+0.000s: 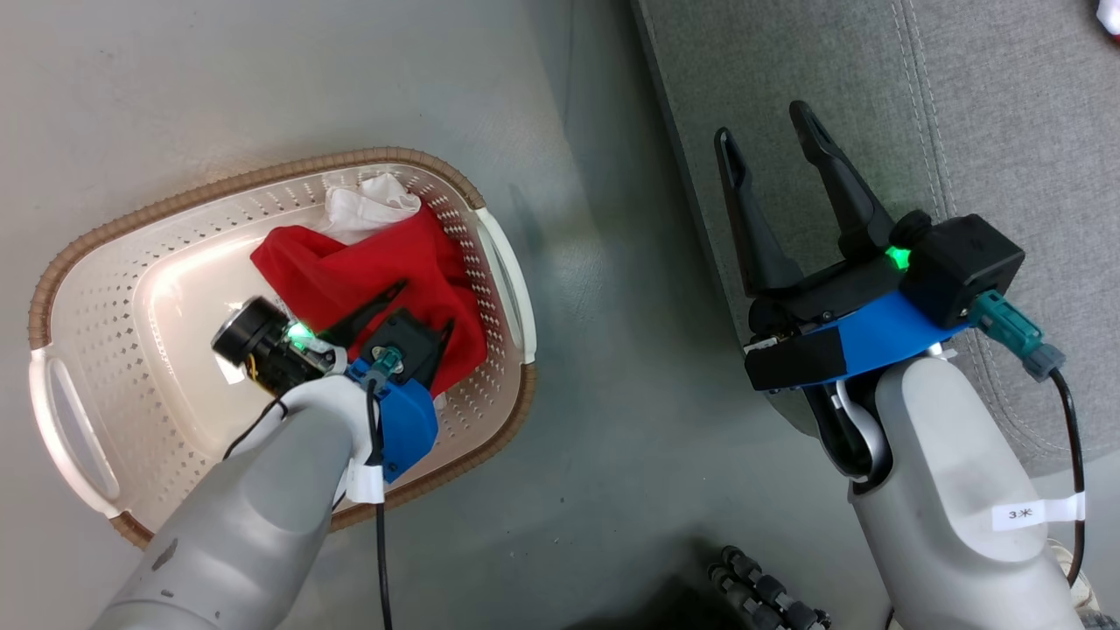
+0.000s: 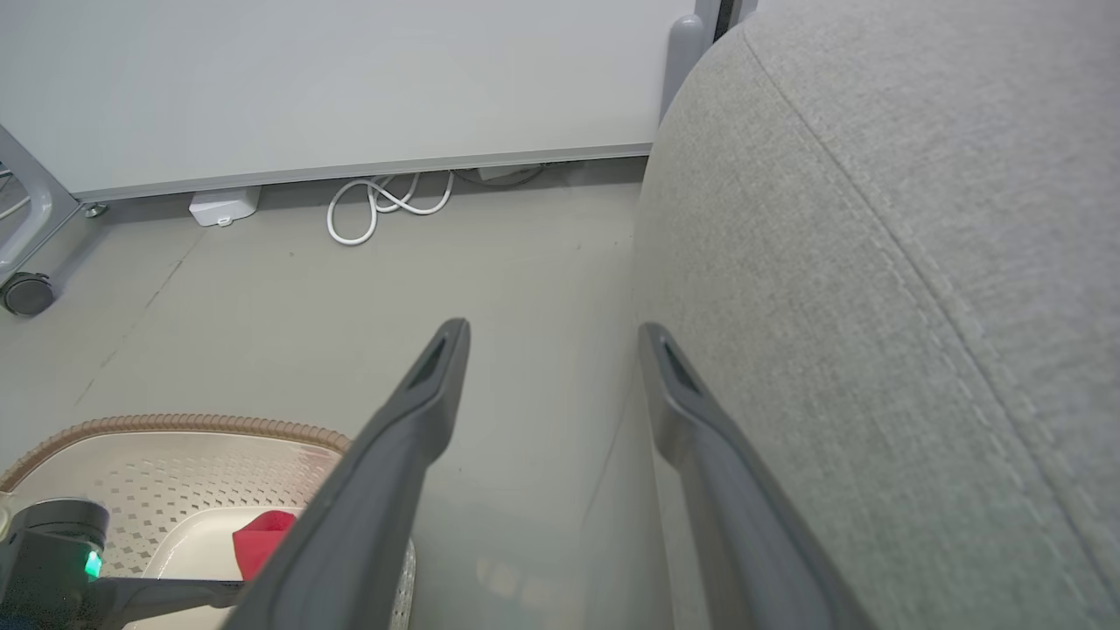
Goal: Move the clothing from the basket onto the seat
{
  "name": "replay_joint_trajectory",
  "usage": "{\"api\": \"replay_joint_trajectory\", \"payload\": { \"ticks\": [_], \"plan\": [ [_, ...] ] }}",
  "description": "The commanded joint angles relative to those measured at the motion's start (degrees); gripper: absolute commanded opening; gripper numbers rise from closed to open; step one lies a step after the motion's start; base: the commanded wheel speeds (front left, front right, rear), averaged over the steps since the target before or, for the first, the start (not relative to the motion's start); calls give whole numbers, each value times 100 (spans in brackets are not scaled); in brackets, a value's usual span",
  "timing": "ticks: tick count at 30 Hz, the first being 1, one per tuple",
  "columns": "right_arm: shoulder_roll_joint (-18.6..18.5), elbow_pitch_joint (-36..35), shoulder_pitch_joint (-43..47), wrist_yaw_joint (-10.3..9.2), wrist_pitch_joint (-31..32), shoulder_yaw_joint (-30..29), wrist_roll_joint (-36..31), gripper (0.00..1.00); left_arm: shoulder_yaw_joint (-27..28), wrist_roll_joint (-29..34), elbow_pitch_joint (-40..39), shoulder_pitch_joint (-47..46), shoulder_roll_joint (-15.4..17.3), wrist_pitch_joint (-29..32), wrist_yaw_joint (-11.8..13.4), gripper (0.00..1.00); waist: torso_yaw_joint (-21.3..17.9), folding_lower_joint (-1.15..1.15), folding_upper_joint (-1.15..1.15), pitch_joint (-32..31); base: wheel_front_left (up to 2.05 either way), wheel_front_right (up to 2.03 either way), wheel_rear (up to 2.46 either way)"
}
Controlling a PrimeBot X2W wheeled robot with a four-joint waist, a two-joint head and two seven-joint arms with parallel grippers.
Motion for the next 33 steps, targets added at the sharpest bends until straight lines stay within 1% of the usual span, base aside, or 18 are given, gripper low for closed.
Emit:
{"api": "replay_joint_trajectory", "payload": {
  "ticks": [1, 6, 11, 14, 16, 19, 21, 22, 24, 27, 31, 33],
  "plan": [
    [4, 35, -34, 1, -51, 19, 38, 100, -98, 118, 31, -182, 13, -39, 70, 100, -8, -1, 0, 1, 0, 0, 0],
    [4, 135, -53, 1, -104, 77, 101, 100, -464, 400, 96, -398, 6, -38, 20, 100, -32, -1, 0, -62, 0, 0, 0],
    [4, 242, -99, 1, -142, 180, 204, 100, -1085, 579, 243, -570, -78, 81, -23, 100, -80, -1, 0, -185, 0, 0, 0],
    [4, 270, -126, 1, -157, 261, 273, 100, -1619, 422, 233, -588, -80, 254, -19, 100, -156, -1, 0, -200, 0, 0, 0],
    [5, 269, -147, 1, -168, 324, 314, 100, -1948, 213, 192, -656, -3, 399, -19, 100, -229, -1, 0, -172, 0, 0, 0],
    [4, 272, -146, 1, -173, 371, 388, 100, -2215, -60, 87, -764, 131, 634, -19, 100, -337, -1, 0, -107, 0, 0, 0],
    [5, 275, -134, 1, -180, 389, 415, 100, -2306, -143, 42, -799, 244, 846, -20, 100, -399, -1, 0, -60, 0, 0, 0],
    [4, 279, -123, 1, -188, 396, 447, 100, -2356, -157, -21, -819, 357, 1079, -20, 100, -440, -1, 0, -20, 0, 0, 0],
    [5, 288, -110, 1, -191, 394, 459, 100, -2378, -165, -127, -804, 443, 1302, -20, 100, -459, -1, 0, 8, 0, 0, 0],
    [5, 299, -107, 1, -198, 397, 489, 100, -2386, -43, -309, -689, 574, 1664, -21, 100, -460, -1, 0, 37, 0, 0, 0],
    [4, 284, -142, 1, -198, 435, 520, 100, -2387, 12, -555, -687, 771, 1976, -20, 100, -441, -1, 0, 64, 0, 0, 0],
    [4, 267, -143, 1, -198, 436, 527, 100, -2386, 19, -600, -690, 805, 2042, -20, 100, -436, -1, 0, 70, 0, 0, 0]
  ]
}}
